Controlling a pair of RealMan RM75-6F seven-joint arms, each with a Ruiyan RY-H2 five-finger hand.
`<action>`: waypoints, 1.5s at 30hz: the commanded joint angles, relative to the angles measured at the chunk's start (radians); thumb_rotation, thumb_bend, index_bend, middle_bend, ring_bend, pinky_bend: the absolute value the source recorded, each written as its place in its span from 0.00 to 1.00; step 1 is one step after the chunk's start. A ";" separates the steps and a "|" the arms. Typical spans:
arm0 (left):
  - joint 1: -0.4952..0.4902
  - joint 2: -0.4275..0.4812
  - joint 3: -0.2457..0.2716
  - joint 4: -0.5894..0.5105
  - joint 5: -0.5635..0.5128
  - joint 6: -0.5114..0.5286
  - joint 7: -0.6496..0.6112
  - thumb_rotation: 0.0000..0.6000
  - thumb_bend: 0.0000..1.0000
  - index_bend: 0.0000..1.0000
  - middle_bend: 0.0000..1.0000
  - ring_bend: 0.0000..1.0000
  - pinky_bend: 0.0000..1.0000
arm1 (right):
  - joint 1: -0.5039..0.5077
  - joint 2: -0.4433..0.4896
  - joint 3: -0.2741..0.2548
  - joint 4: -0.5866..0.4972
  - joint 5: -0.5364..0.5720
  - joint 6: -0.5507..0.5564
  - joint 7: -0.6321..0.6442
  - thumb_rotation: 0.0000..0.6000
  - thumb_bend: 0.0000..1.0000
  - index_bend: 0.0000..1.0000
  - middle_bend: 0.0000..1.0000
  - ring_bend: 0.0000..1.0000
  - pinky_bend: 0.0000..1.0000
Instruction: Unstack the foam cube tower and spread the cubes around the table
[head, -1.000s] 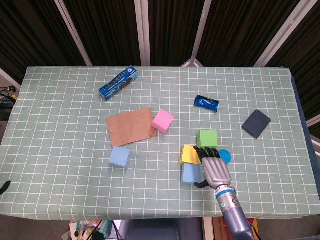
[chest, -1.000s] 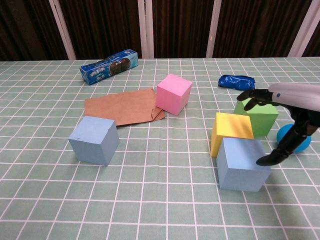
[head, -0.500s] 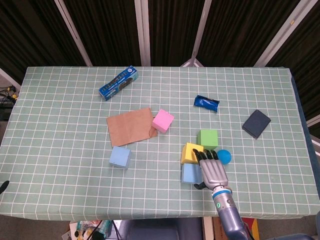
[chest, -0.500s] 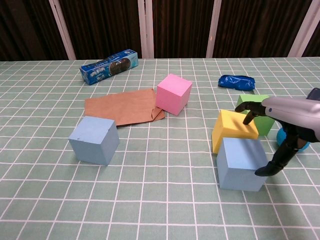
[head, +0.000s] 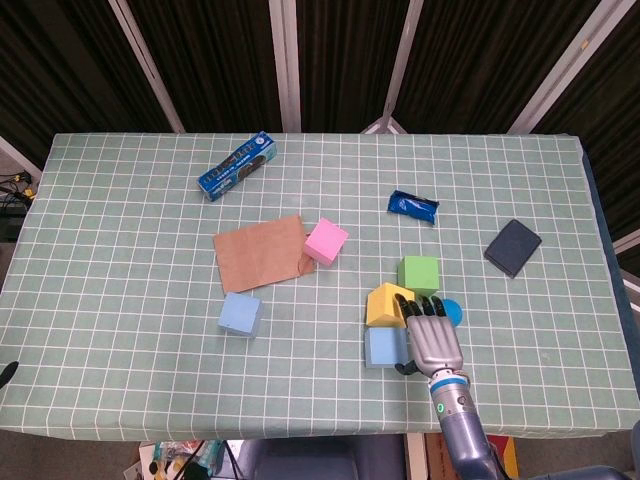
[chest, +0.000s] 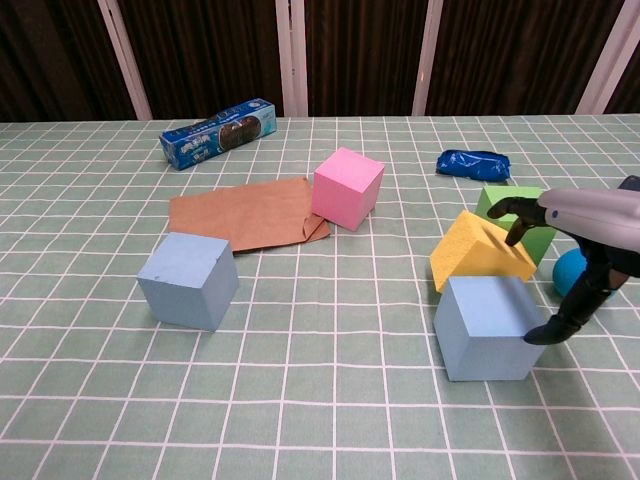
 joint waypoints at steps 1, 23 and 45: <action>0.000 0.000 0.001 0.000 0.002 0.000 0.000 1.00 0.30 0.12 0.00 0.00 0.02 | 0.009 0.024 -0.002 -0.022 0.050 -0.009 -0.030 1.00 0.13 0.00 0.22 0.07 0.00; 0.004 0.002 0.001 -0.002 0.003 0.004 -0.004 1.00 0.31 0.12 0.00 0.00 0.02 | 0.070 0.041 -0.019 -0.018 0.205 -0.071 -0.060 1.00 0.13 0.00 0.28 0.13 0.00; 0.000 0.009 0.003 0.003 0.007 -0.006 -0.023 1.00 0.30 0.12 0.00 0.00 0.02 | 0.086 -0.071 0.007 -0.020 0.122 -0.049 0.036 1.00 0.13 0.00 0.45 0.27 0.00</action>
